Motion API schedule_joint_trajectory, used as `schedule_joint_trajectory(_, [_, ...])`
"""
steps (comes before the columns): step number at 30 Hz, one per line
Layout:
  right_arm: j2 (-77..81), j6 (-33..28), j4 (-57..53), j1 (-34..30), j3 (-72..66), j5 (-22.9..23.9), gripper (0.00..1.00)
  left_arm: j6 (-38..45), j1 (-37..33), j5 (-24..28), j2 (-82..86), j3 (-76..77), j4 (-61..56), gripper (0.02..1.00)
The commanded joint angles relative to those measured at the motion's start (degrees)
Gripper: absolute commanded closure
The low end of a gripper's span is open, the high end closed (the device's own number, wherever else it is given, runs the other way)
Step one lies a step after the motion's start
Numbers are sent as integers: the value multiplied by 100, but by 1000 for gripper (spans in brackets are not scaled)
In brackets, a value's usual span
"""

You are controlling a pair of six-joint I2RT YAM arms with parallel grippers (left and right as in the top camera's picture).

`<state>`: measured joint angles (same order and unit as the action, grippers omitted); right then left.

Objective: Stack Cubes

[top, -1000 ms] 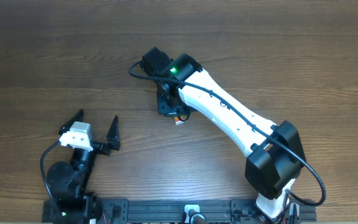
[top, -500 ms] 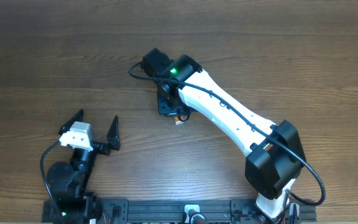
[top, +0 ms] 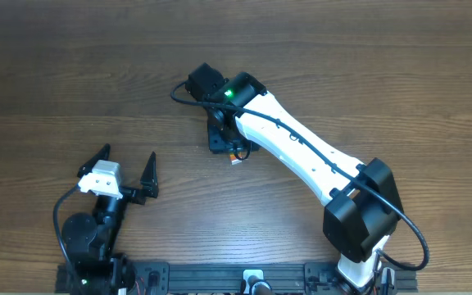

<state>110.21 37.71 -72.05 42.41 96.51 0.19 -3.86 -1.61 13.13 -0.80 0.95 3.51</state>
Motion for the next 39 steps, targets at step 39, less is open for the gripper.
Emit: schedule_joint_trajectory(39, [-1705, -3056, 555, -3993, 1711, 1694, 9, 107, 26, 35, 46, -61, -37, 18])
